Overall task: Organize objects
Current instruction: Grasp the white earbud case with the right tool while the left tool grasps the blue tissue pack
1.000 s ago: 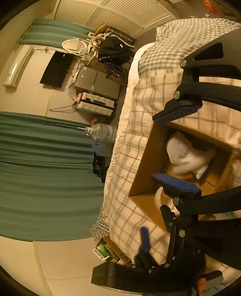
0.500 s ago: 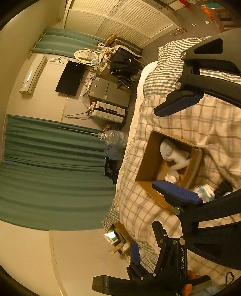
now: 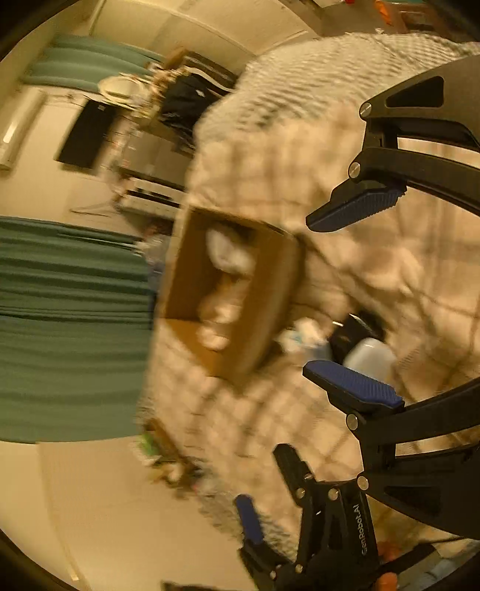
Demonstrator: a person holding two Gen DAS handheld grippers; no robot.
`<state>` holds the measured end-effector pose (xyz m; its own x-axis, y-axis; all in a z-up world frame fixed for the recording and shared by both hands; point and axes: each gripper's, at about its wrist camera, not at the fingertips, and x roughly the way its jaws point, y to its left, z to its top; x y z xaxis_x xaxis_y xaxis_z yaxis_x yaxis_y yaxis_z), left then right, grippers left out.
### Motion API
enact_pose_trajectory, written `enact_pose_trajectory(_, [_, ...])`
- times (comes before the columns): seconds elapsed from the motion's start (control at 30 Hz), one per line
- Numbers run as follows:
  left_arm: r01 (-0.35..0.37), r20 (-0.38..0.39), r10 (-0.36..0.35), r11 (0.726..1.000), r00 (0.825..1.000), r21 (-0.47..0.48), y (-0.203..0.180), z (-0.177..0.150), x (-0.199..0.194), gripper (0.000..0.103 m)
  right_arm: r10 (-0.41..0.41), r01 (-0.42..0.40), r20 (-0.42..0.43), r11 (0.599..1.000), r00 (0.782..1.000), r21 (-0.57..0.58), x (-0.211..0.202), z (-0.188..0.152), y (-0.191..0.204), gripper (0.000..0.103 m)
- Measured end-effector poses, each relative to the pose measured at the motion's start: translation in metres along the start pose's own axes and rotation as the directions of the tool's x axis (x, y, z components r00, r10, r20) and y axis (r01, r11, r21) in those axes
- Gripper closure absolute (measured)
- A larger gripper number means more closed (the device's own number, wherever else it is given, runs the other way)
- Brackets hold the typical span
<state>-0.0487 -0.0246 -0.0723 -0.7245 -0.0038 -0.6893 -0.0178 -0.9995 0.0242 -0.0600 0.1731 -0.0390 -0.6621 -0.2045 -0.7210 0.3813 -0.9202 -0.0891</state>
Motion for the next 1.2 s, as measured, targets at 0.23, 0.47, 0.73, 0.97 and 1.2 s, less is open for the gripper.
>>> enact_pose_trajectory(0.23, [-0.057, -0.064, 0.061, 0.997, 0.996, 0.052, 0.007, -0.034, 0.022, 0.012, 0.084, -0.09, -0.158, 0.995, 0.984, -0.033, 0.059, -0.034, 0.029, 0.031])
enact_pose_trajectory(0.47, [-0.055, -0.096, 0.053, 0.998, 0.994, -0.02, 0.027, -0.038, 0.035, 0.012, 0.109, -0.126, -0.249, 0.991, 0.962, -0.054, 0.099, -0.044, 0.045, 0.031])
enact_pose_trajectory(0.73, [-0.034, -0.12, 0.031, 0.999, 0.992, -0.03, 0.025, -0.04, 0.039, 0.012, 0.141, -0.15, -0.262, 0.989, 0.955, -0.016, 0.103, -0.048, 0.039, 0.05])
enact_pose_trajectory(0.97, [-0.008, -0.129, 0.009, 1.0, 0.992, 0.008, 0.004, -0.03, 0.04, 0.012, 0.095, -0.095, -0.139, 0.995, 0.986, 0.006, 0.065, -0.027, 0.014, 0.05])
enact_pose_trajectory(1.2, [0.064, -0.172, -0.049, 0.994, 0.984, 0.084, -0.042, -0.016, 0.063, 0.012, -0.017, 0.02, -0.065, 0.999, 0.998, 0.038, 0.046, -0.007, -0.034, 0.05])
